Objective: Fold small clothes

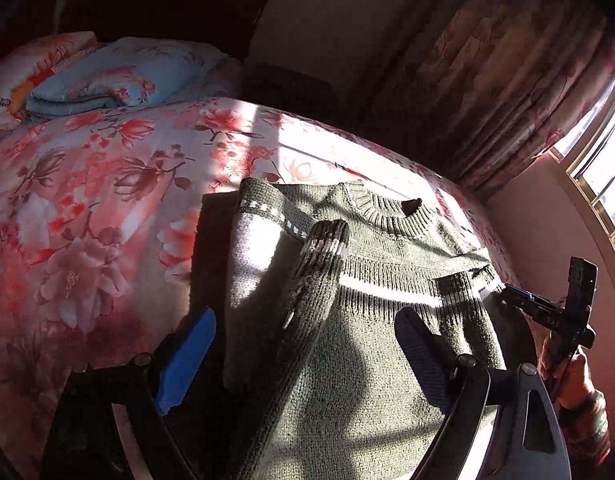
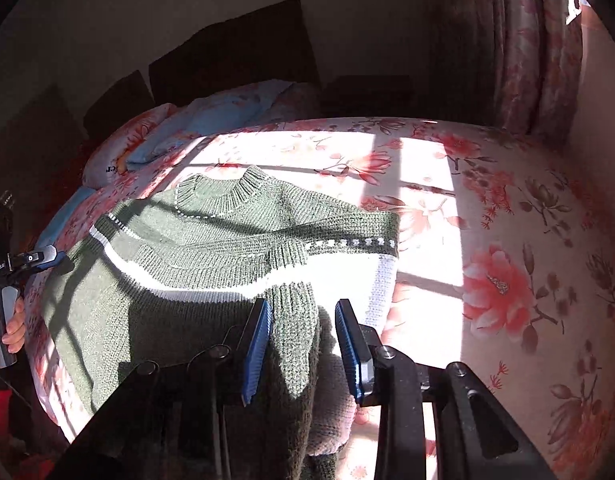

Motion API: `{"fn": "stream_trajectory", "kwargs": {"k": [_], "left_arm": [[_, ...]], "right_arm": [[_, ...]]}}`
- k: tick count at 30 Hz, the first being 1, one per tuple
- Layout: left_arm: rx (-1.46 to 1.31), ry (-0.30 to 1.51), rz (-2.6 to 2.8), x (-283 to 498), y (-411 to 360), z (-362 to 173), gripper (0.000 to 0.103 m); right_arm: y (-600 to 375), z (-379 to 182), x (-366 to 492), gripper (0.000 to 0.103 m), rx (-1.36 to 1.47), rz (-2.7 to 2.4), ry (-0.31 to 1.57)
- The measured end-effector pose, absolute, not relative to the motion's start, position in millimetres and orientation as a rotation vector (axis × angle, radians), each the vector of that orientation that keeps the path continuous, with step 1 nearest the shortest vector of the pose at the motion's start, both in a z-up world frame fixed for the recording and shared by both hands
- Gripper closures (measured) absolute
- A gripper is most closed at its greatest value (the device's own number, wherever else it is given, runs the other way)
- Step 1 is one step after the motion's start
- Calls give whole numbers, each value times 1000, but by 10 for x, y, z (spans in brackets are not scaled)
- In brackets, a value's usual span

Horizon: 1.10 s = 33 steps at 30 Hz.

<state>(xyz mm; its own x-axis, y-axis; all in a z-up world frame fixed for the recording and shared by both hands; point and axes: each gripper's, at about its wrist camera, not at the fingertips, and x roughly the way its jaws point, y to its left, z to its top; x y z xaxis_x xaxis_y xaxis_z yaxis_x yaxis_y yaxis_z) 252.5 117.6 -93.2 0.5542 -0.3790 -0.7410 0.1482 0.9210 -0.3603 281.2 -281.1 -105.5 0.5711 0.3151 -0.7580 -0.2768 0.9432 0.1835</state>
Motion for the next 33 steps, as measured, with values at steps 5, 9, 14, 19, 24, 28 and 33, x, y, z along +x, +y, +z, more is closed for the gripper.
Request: {"fn": "stream_trajectory", "kwargs": {"k": [5, 9, 14, 19, 24, 28, 33], "left_arm": [[-138, 991, -338, 2743, 970, -1013, 0], [-99, 1018, -325, 2844, 888, -1115, 0], [-48, 989, -282, 2846, 851, -1123, 0], [-17, 954, -285, 2836, 805, -1028, 0], [18, 1007, -328, 2966, 637, -1115, 0], [-105, 967, -380, 2885, 754, -1005, 0], [-227, 814, -439, 2740, 1022, -375, 0]], "right_arm": [[-2601, -1066, 2857, 69, -92, 354, 909], [-2499, -1067, 2820, 69, -186, 351, 890], [-2515, -1072, 2761, 72, -202, 347, 855], [-2518, -1069, 2725, 73, -207, 341, 849], [-2541, -1061, 2712, 78, -196, 350, 843], [-2593, -852, 2512, 94, -148, 370, 741], [-2820, -300, 2408, 95, -18, 372, 619]]}}
